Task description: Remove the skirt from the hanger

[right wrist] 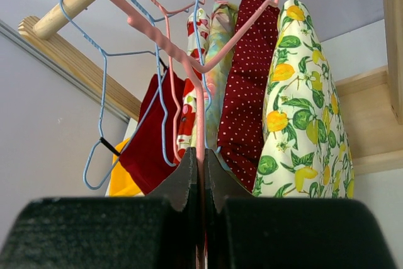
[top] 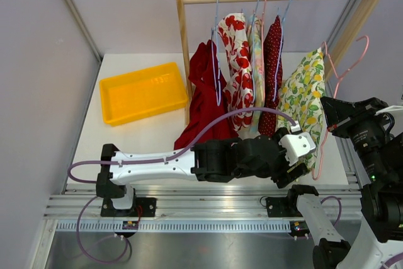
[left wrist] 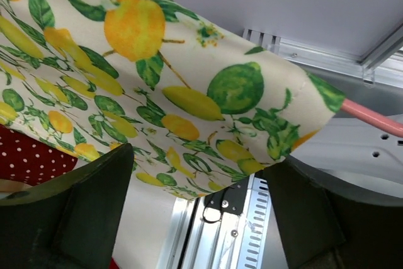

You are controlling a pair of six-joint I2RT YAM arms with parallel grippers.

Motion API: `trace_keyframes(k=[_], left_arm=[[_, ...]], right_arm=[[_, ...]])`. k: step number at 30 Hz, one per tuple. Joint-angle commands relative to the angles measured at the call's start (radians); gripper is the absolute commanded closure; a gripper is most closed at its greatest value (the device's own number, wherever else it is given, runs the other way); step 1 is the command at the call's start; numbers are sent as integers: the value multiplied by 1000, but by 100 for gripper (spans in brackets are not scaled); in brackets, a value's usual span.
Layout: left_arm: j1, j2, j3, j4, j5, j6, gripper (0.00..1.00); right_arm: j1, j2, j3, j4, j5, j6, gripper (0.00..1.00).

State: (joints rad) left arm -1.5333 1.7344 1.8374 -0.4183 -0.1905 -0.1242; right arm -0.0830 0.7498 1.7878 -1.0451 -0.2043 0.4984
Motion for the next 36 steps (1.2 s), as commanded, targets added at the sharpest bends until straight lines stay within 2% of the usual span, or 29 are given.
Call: trace_keyframes(k=[1, 7, 8, 13, 16, 20, 25, 28, 31, 32, 33, 36], left_arm=[[-5, -12, 20, 76, -82, 8, 35], [-4, -16, 20, 69, -162, 20, 98], [-4, -22, 13, 70, -164, 20, 100], [-5, -73, -76, 108, -116, -21, 100], [-34, -142, -214, 150, -89, -66, 100], [-157, -226, -427, 179, -138, -147, 100], [-333, -298, -700, 124, -202, -382, 100], [-436, -299, -795, 29, -198, -547, 100], [-534, -251, -797, -164, -222, -707, 100], [-554, -236, -785, -265, -237, -748, 100], [-573, -222, -782, -307, -269, -829, 100], [-600, -260, -809, -382, -303, -942, 100]], right_arm=[[0, -13, 35, 53, -29, 3, 100], [0, -15, 30, 54, -27, 5, 100], [2, -15, 30, 54, -29, 2, 100], [2, -9, 30, 62, -21, -1, 100], [2, 6, 51, 62, -11, -11, 100], [6, 28, 87, 63, 19, -27, 100], [11, 75, 143, 60, 71, -50, 100], [14, 109, 166, 65, 106, -70, 100], [12, 143, 157, 97, 121, -80, 100], [12, 152, 154, 106, 124, -81, 100], [14, 160, 150, 134, 125, -81, 100], [12, 203, 130, 175, 126, -83, 100]])
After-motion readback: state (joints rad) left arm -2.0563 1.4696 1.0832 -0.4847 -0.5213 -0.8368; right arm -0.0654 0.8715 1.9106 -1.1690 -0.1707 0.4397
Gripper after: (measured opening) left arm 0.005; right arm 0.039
